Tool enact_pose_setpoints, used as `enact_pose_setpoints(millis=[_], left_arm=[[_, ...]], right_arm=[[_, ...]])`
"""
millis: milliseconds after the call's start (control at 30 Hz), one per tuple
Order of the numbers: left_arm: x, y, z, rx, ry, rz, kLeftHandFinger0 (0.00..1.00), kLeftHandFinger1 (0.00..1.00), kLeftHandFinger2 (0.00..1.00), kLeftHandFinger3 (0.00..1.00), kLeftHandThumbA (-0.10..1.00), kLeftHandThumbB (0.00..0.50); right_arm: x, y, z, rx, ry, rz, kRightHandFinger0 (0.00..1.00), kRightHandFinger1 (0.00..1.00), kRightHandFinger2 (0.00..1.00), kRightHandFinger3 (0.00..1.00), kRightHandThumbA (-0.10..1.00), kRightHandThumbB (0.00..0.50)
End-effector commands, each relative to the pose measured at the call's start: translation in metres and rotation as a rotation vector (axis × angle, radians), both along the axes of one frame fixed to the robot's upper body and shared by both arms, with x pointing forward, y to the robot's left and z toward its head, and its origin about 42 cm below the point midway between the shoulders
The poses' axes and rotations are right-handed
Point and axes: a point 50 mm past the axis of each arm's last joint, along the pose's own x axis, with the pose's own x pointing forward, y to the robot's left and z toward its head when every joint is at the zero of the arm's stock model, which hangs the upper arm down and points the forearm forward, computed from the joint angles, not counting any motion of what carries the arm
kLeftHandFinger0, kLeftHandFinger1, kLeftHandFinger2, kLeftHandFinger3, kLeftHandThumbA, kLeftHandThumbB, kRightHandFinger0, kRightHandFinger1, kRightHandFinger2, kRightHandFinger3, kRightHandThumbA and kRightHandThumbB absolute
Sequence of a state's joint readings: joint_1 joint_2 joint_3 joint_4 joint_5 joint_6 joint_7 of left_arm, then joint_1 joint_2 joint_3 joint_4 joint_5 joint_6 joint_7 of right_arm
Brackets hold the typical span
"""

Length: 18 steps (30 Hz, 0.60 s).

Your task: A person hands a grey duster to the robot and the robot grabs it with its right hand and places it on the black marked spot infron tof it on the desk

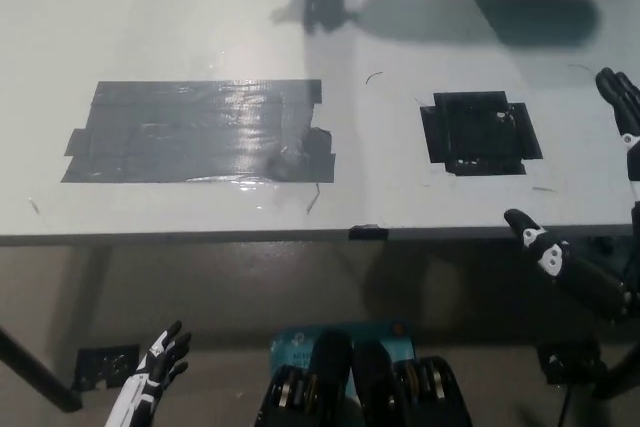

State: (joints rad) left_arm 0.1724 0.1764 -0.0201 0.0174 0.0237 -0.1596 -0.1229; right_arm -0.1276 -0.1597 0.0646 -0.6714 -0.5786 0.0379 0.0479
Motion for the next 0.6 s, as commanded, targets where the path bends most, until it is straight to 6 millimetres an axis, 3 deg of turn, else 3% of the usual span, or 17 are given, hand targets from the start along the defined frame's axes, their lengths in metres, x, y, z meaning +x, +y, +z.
enact_pose_setpoints(millis=[0,167,300,567], left_arm=[[-0.002,0.003,0.008,-0.004,-0.056,-0.009,1.0,1.0,1.0,1.0,1.0,0.298],[0.0,0.004,0.006,0.011,-0.055,-0.016,1.0,1.0,1.0,1.0,1.0,0.295],[0.0,0.004,0.006,0.006,-0.055,-0.011,1.0,1.0,1.0,1.0,1.0,0.289],[0.005,0.004,0.009,0.013,-0.073,-0.015,1.0,1.0,1.0,1.0,1.0,0.3]], right_arm=[[0.0,0.002,-0.011,-0.013,0.048,-0.017,1.0,1.0,1.0,1.0,0.88,0.351],[0.003,-0.004,-0.004,-0.008,0.04,-0.028,1.0,1.0,1.0,1.0,0.86,0.351],[0.013,0.0,0.016,-0.061,-0.012,-0.03,1.0,1.0,1.0,1.0,0.86,0.365],[0.07,0.018,0.037,-0.27,-0.004,-0.104,1.0,1.0,1.0,1.0,0.9,0.393]])
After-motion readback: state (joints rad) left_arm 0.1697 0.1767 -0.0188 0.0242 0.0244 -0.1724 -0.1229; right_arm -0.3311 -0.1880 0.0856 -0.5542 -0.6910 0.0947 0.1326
